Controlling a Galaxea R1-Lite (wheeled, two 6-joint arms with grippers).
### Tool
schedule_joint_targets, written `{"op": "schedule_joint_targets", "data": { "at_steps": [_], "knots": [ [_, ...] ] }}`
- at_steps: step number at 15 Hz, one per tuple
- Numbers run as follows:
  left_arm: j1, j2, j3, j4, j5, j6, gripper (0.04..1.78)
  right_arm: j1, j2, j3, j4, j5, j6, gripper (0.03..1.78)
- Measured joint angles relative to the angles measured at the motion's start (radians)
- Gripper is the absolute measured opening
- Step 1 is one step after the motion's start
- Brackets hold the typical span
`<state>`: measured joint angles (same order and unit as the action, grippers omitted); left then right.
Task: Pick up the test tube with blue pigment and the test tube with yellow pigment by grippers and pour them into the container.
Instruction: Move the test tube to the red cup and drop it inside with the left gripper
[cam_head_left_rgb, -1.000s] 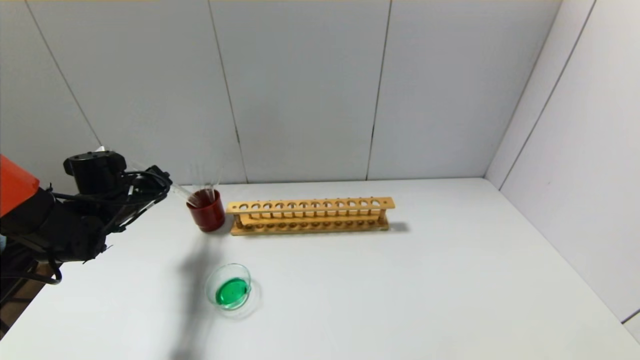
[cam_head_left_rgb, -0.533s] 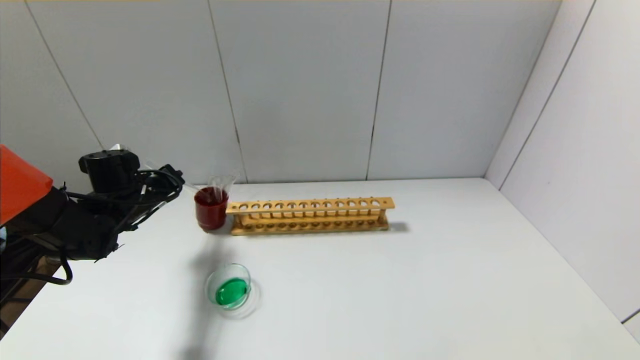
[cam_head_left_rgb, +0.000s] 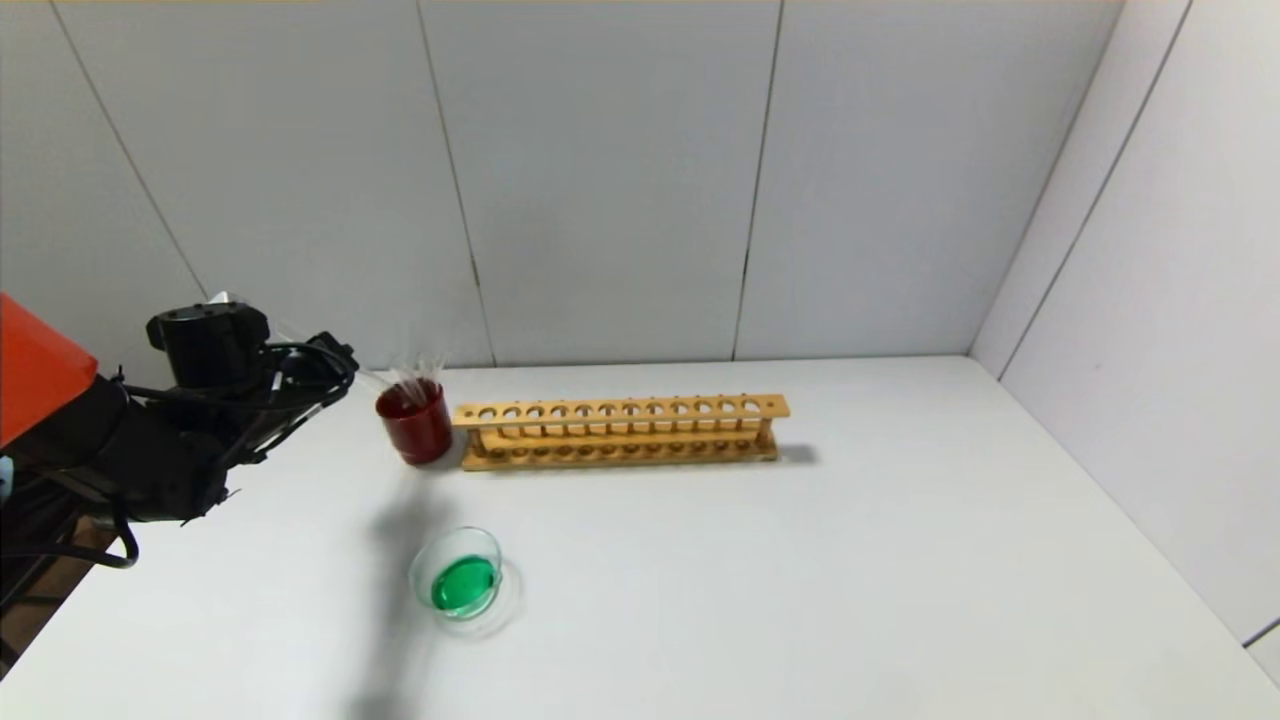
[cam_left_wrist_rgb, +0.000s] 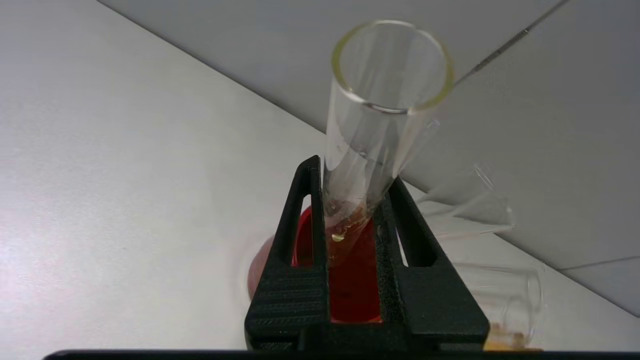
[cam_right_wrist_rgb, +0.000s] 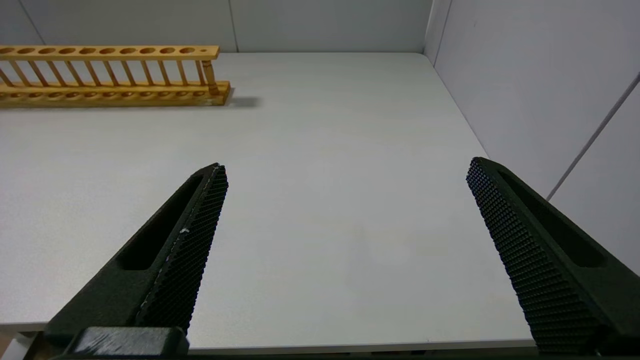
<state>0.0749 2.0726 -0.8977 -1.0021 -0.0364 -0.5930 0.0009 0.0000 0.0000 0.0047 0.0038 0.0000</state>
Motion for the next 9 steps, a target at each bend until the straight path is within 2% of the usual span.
{"op": "schedule_joint_targets", "data": {
  "at_steps": [9],
  "knots": [
    [-0.001,0.005,0.009,-0.006,0.002,0.046,0.31,0.0,0.0,0.0,0.0,0.0,0.0,1.75]
  ]
}}
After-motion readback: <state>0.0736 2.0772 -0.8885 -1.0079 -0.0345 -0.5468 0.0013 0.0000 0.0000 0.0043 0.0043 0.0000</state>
